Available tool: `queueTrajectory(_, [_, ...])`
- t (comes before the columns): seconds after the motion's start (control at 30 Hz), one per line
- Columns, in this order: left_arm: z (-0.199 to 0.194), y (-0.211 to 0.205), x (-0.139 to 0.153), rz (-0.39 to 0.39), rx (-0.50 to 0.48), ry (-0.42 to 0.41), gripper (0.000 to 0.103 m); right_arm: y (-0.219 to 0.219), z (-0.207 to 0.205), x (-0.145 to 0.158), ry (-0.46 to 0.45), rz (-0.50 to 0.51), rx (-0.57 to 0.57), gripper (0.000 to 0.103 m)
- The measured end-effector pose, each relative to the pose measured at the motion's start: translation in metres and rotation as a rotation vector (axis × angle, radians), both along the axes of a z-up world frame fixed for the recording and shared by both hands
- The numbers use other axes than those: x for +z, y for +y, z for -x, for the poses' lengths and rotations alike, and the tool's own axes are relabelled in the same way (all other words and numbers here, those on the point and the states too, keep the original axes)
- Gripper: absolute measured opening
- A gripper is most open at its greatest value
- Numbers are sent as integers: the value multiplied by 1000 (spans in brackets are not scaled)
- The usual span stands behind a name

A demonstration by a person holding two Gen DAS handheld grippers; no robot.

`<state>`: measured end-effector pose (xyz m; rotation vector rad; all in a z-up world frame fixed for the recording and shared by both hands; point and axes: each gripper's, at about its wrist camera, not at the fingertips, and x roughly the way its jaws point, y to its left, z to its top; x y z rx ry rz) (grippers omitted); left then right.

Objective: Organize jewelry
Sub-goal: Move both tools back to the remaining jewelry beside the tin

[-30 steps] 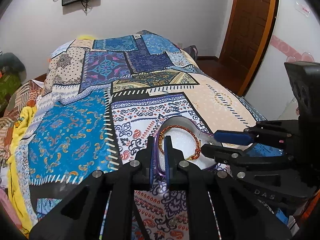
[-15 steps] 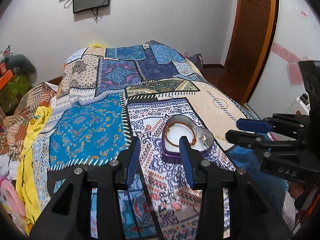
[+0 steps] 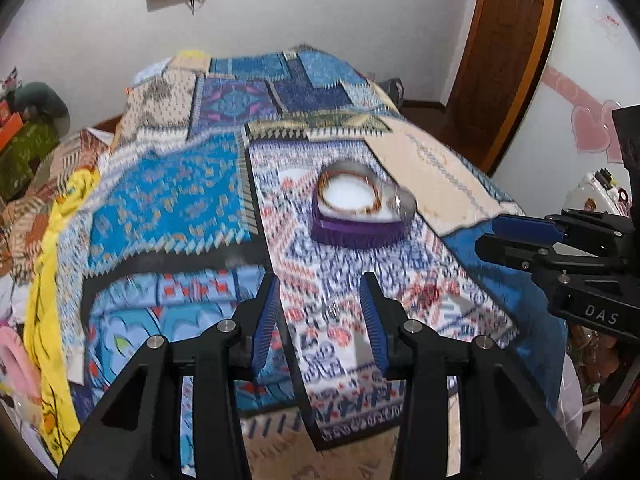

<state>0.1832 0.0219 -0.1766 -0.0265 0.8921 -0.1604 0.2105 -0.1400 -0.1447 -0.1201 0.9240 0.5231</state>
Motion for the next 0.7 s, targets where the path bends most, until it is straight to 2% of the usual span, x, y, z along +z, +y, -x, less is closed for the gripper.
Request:
queueTrajectory(0.13, [4, -8, -14, 0, -17, 40, 40, 0, 6, -15, 40, 11, 11, 30])
queueTrajectory(0.4, [8, -23, -35, 92, -67, 120, 40, -8, 8, -32, 95, 7, 6, 30])
queueTrajectory(0.7, [9, -30, -46, 111, -101, 114, 40, -3, 6, -40, 124, 3, 42, 30])
